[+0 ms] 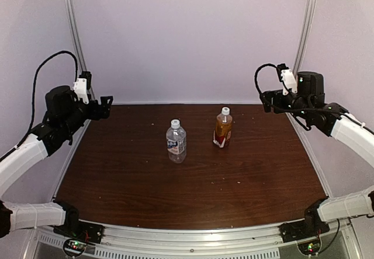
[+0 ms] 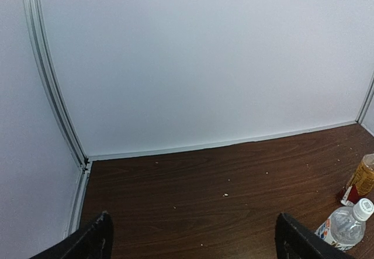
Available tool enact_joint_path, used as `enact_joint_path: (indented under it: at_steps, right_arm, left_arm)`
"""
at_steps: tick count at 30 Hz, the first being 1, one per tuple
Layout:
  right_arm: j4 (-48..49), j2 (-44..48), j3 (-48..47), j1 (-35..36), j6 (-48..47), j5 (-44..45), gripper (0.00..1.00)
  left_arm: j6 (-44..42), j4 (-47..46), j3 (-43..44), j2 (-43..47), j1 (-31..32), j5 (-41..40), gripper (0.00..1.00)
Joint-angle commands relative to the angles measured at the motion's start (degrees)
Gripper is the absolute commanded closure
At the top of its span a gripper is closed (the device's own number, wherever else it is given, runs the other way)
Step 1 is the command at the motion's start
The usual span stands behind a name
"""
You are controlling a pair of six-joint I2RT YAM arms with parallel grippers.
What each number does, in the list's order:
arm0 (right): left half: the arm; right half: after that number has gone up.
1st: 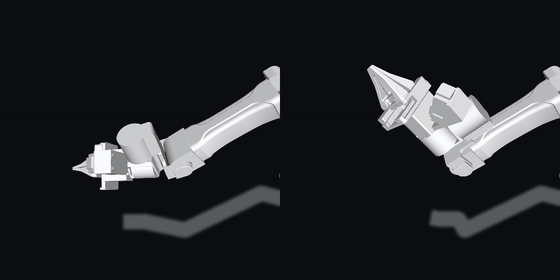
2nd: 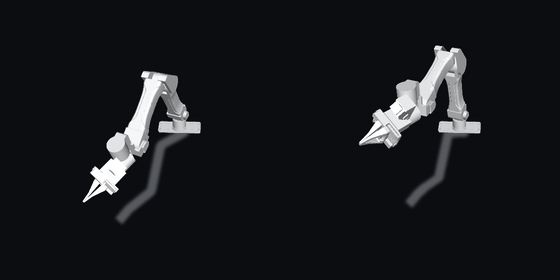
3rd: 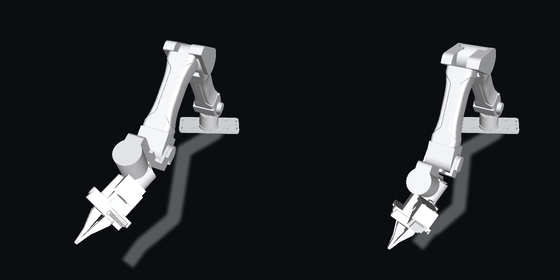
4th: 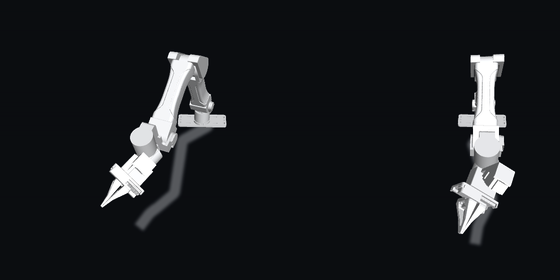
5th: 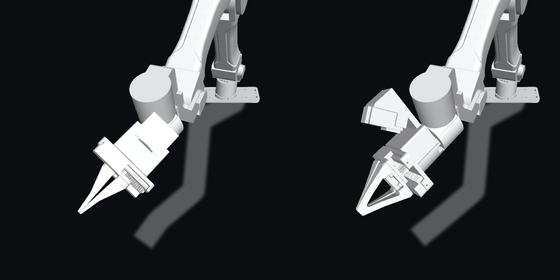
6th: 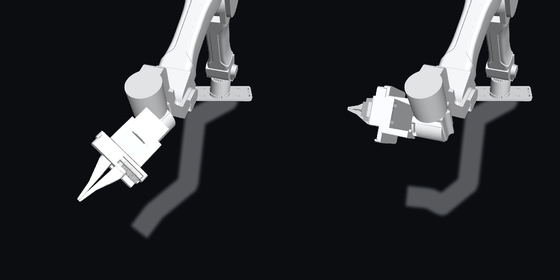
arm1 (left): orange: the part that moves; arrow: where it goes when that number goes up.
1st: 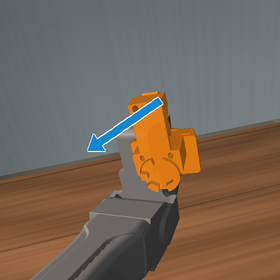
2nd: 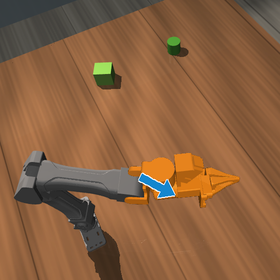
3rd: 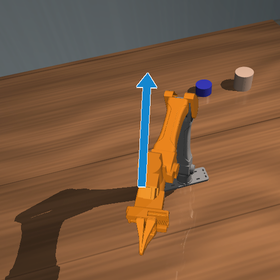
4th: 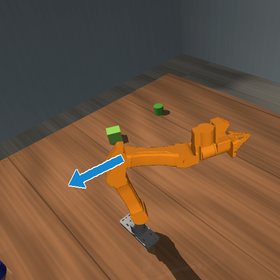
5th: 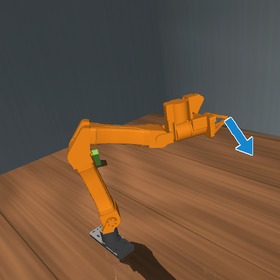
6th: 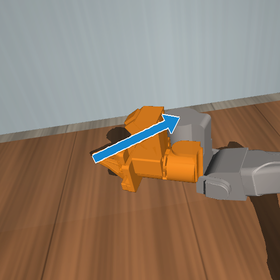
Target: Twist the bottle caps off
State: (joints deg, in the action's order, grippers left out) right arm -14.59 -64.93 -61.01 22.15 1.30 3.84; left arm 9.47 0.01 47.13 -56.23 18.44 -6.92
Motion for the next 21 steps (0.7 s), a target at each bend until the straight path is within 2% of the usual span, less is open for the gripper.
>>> enact_joint_path:
  at_steps: [1, 13, 21]
  right_arm:
    - [0.1, 0.8, -0.4, 0.4, -0.5, -0.5, 0.00]
    - [-4.8, 0.0, -3.7, 0.5, -0.5, -0.4, 0.00]
    - [-9.5, -2.5, -10.0, 2.7, -0.5, -0.2, 0.00]
  left_arm:
    - [0.8, -3.1, -0.5, -0.3, 0.4, 0.8, 0.02]
    - [1.3, -1.9, 0.0, -0.6, 0.4, 0.7, 0.02]
    - [1.5, -0.4, 1.3, -1.3, 0.5, 0.6, 0.02]
